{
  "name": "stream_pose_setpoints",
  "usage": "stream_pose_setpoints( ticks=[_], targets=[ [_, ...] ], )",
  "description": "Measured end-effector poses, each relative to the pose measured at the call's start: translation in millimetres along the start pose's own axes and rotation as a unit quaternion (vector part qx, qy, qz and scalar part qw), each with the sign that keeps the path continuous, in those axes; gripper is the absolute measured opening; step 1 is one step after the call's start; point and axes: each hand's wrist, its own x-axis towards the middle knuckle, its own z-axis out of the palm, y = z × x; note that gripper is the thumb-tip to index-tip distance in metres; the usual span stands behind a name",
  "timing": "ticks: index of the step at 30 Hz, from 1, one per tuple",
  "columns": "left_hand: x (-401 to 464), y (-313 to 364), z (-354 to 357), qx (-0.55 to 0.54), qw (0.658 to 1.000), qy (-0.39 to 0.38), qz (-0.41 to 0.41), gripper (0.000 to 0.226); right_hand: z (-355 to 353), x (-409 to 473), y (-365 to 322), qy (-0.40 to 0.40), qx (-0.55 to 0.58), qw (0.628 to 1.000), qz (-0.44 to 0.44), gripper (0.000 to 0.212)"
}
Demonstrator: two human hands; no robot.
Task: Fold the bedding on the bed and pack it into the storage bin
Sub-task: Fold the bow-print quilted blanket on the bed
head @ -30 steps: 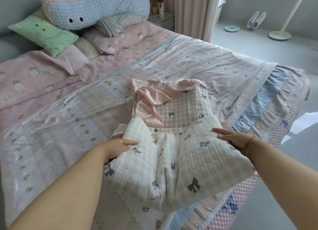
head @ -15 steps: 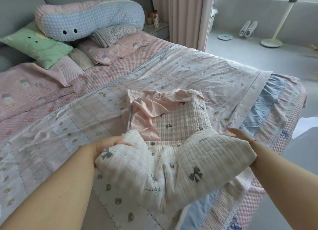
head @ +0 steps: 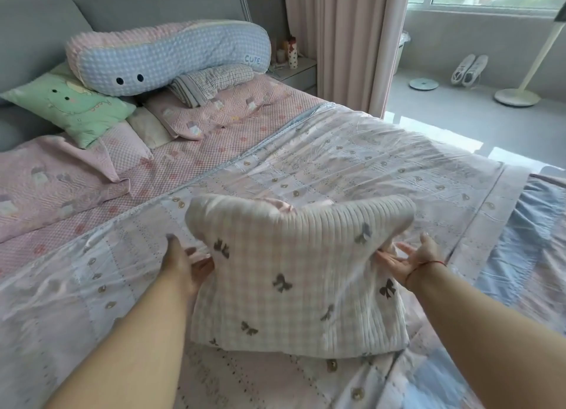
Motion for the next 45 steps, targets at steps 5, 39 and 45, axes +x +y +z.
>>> stream_pose_setpoints(
  ticks=[5, 39, 45],
  targets=[
    [13, -65, 41, 0.43, 0.857, 0.053, 0.278, 0.055, 25, 34, 33, -0.007, -0.229, 0.962, -0.145, 0.045],
    [195, -133, 85, 0.813, 0.478, -0.007, 0.333, 0.058, 35, 199, 91, -0.089, -0.85, 0.401, -0.331, 0.082],
    [236, -84, 84, 0.749, 0.616, 0.097, 0.224, 0.076, 33, 217, 59, 0.055, -0.805, 0.458, -0.373, 0.052]
  ],
)
